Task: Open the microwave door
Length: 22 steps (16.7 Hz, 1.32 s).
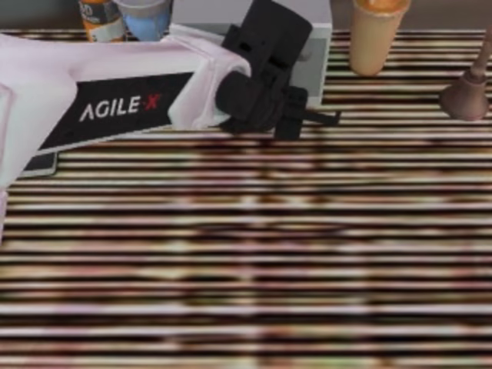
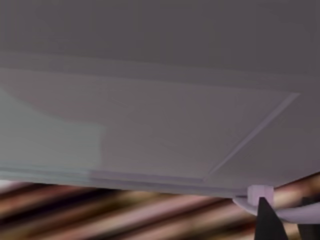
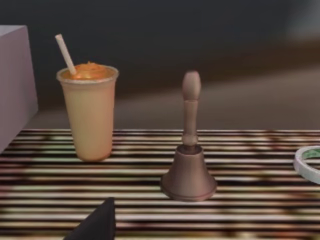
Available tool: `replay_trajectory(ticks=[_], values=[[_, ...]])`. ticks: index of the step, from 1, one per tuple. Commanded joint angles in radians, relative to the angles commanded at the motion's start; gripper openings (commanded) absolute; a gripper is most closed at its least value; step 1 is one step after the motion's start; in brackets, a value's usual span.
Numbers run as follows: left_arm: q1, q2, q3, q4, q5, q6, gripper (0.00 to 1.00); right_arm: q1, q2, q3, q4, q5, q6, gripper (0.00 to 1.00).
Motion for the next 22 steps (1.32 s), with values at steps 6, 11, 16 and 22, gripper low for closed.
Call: replay_trajectory(ticks=[6, 11, 16, 22], values=[[0.005, -0.021, -0.029, 0.018, 0.024, 0.027, 0.0, 0.0, 0.0, 0.0, 0.0, 0.0, 0.0, 1.0], [0.008, -0.024, -0.037, 0.019, 0.027, 0.034, 0.0, 0.0, 0.0, 0.0, 0.0, 0.0, 0.0, 1.0], [0.008, -0.024, -0.037, 0.019, 0.027, 0.034, 0.0, 0.0, 0.0, 0.0, 0.0, 0.0, 0.0, 1.0], [0.008, -0.024, -0.037, 0.019, 0.027, 0.034, 0.0, 0.0, 0.0, 0.0, 0.0, 0.0, 0.0, 1.0]])
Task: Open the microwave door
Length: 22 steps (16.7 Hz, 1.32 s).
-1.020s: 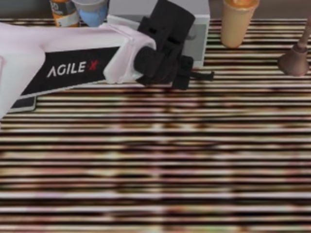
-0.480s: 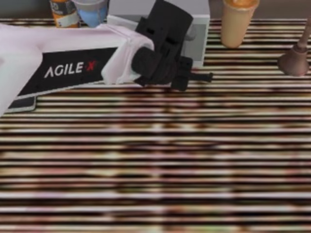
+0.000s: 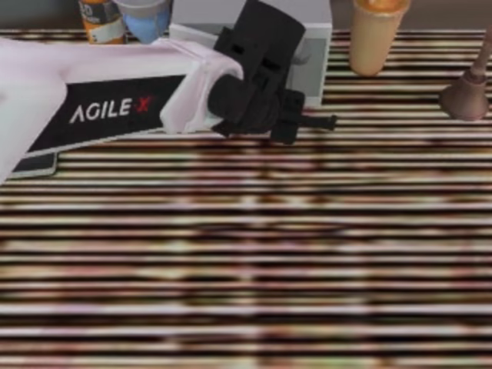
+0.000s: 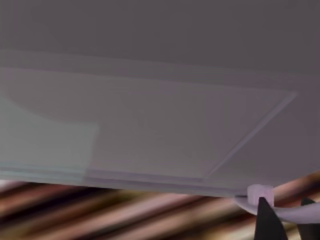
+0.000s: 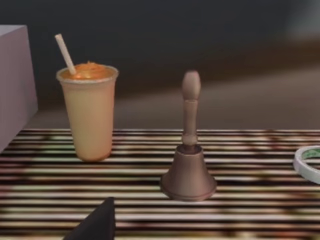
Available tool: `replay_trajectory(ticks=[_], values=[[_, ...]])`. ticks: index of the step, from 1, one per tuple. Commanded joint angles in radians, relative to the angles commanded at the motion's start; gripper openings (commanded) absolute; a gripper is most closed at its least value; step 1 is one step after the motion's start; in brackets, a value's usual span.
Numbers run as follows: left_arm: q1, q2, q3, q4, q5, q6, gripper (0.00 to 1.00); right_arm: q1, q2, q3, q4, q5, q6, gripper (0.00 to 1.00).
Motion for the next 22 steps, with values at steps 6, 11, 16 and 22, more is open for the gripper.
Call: replay_trajectory(ticks=[6, 11, 16, 22], values=[[0.0, 0.0, 0.0, 0.0, 0.0, 0.0, 0.0, 0.0, 0.0, 0.0, 0.0, 0.0, 0.0, 1.0], [-0.008, 0.001, 0.0, 0.0, 0.01, -0.003, 0.0, 0.0, 0.0, 0.0, 0.0, 0.0, 0.0, 1.0], [0.009, -0.024, -0.036, 0.018, 0.029, 0.035, 0.0, 0.0, 0.0, 0.0, 0.0, 0.0, 0.0, 1.0], [0.009, -0.024, -0.036, 0.018, 0.029, 0.035, 0.0, 0.0, 0.0, 0.0, 0.0, 0.0, 0.0, 1.0]])
